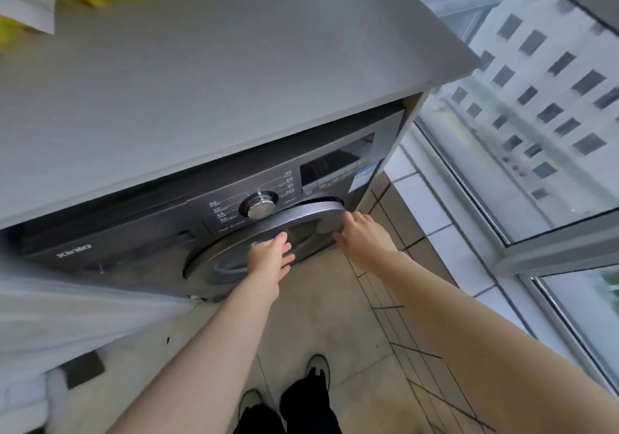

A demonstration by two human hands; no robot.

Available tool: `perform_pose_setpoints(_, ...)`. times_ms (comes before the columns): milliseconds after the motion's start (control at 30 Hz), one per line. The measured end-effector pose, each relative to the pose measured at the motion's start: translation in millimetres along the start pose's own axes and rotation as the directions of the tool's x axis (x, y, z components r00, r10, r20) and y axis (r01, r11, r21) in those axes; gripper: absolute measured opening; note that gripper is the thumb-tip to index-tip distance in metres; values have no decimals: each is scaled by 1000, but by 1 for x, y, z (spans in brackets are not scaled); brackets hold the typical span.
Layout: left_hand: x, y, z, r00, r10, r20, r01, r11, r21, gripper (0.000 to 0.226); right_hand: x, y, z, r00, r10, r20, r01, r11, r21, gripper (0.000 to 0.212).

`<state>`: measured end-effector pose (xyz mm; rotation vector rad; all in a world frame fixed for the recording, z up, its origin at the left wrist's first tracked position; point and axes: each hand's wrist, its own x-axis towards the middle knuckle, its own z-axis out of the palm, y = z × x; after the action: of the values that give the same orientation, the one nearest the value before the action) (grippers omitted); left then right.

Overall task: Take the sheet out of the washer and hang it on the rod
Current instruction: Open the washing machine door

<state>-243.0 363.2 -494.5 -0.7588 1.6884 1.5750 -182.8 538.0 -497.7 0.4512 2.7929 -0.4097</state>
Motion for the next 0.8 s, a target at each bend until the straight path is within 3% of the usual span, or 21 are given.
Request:
perform_pose_setpoints(167,25,5,20,988,-138,72,153,943,-297,48,40,1,15,996,-57,66,53,997,54,51)
perform_pose_setpoints(300,37,5,29,979,-179,102,205,883,-423,48,63,-2,28,991,-87,106,79,994,77,64)
perform_pose_setpoints(533,52,1,44,987,-157,33,151,841,-520,42,80,7,38,990,-135,38,129,984,124,50)
perform_pose_setpoints(800,51,-8,51,993,-100,-68,52,863,-502,23,76,9,45,990,-140,-22,142,966,214,49)
